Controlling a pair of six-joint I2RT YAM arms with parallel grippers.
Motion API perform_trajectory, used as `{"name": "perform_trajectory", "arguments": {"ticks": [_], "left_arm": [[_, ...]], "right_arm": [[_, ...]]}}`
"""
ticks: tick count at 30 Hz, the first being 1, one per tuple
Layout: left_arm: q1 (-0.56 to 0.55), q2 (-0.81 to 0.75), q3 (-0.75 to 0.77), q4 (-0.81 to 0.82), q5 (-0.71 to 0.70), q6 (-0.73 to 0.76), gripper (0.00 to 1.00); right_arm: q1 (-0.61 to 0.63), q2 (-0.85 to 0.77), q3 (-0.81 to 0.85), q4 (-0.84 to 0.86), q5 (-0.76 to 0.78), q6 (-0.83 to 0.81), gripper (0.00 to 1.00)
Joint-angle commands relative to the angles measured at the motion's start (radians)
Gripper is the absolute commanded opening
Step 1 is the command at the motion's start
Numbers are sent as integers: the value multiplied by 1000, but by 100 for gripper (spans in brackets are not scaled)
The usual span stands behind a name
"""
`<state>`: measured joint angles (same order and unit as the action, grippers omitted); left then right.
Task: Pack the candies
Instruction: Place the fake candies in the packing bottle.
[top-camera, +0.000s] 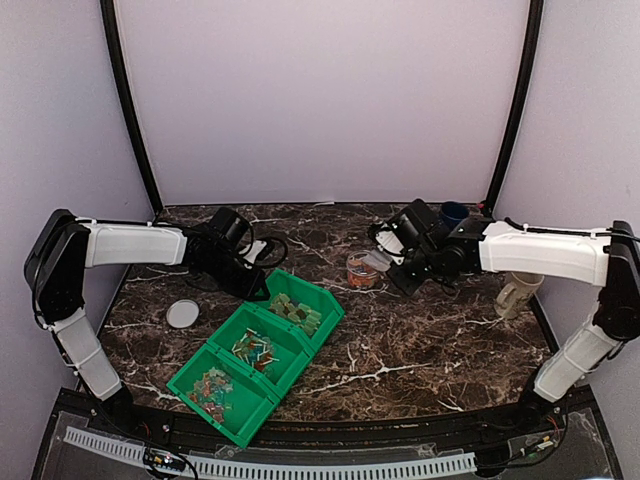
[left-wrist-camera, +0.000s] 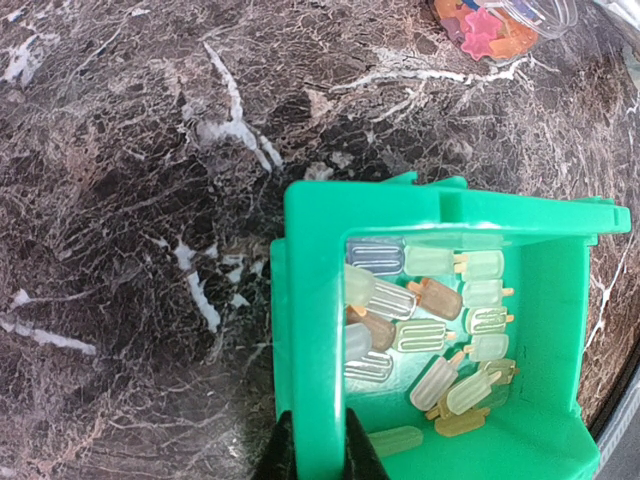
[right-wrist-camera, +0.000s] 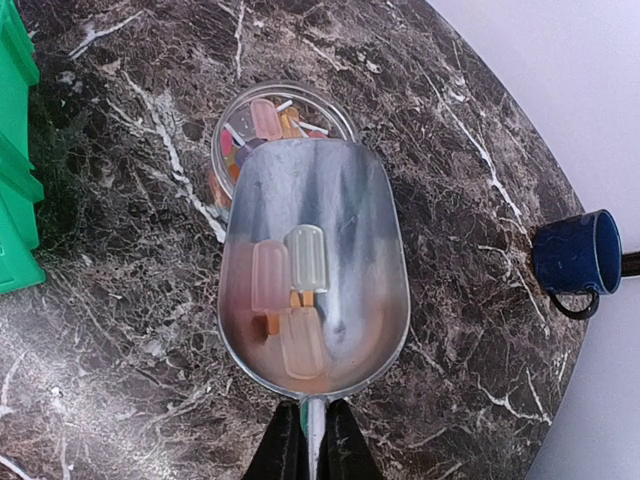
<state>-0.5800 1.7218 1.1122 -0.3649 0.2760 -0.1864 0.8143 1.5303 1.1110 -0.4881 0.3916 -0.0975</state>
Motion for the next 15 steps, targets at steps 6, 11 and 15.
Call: {"name": "perform_trajectory", "arguments": {"ticks": [6,11,15], "left_arm": [[0,-51,34,22,52,-23,0],[0,-49,34,23,52,-25,0],[0,-49,34,22,52,-25,0]], "right_arm": [[-7,95,158,-174,46,18,0],[-6,124,207,-234,57,16,0],[-6,136,243,-275,60,13,0]]}}
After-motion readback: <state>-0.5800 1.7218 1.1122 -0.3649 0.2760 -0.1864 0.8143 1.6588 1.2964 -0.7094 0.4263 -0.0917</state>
